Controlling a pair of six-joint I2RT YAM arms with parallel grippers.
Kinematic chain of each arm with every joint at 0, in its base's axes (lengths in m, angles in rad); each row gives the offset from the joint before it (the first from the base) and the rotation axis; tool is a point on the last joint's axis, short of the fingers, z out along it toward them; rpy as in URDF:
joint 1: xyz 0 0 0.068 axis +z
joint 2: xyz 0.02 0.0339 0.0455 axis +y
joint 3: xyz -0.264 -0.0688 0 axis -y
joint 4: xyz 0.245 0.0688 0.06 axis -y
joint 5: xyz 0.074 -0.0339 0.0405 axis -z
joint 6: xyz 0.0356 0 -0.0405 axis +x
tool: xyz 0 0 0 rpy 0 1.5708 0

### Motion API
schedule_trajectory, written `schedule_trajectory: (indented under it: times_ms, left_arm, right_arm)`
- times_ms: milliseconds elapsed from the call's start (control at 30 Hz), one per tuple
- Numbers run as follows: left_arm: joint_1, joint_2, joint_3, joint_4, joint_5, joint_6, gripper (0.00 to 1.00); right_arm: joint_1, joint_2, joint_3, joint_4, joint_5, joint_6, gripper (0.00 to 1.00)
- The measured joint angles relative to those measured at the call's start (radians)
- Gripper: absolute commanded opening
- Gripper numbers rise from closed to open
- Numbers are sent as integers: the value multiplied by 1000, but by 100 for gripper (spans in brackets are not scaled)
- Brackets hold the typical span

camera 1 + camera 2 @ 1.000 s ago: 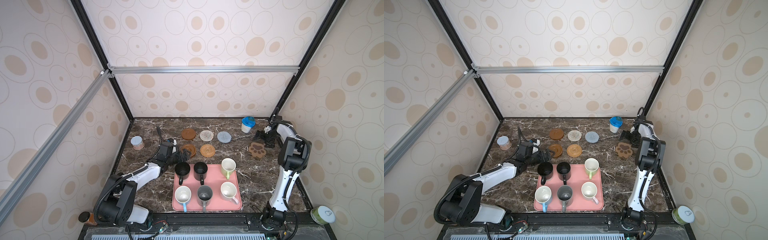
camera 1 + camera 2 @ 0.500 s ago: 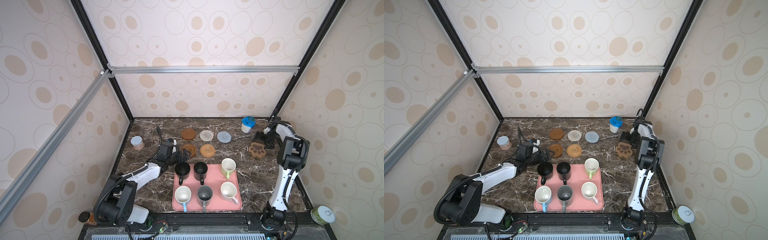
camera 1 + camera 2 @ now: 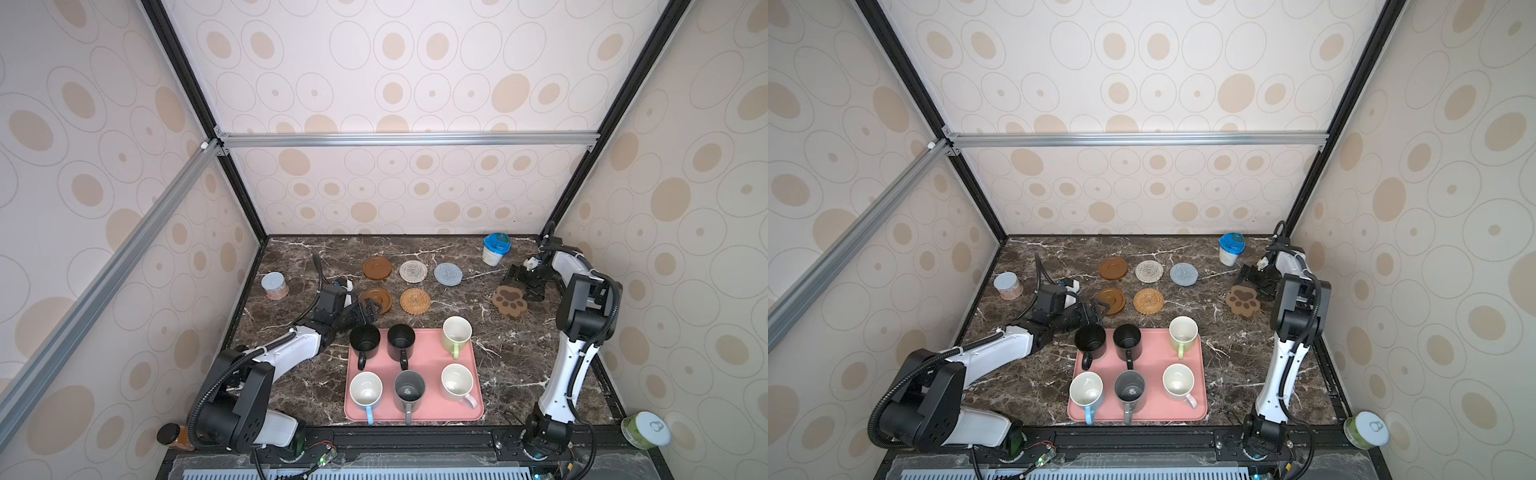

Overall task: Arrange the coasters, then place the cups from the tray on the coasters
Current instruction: 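Slide the paw-print cork coaster with the right gripper toward the rattan coaster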

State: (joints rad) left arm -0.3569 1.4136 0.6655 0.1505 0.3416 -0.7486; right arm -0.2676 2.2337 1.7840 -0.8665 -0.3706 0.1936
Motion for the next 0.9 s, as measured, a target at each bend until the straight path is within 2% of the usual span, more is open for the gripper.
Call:
schedule_trajectory:
  times_ms: [367, 900]
  left_arm:
    - [0, 0, -3, 11, 0, -2, 100]
    - [0, -11, -4, 10, 0, -3, 100]
  right_arm:
    - [14, -82, -142, 70, -55, 28, 100]
    - [95, -90, -166, 116, -92, 51, 100]
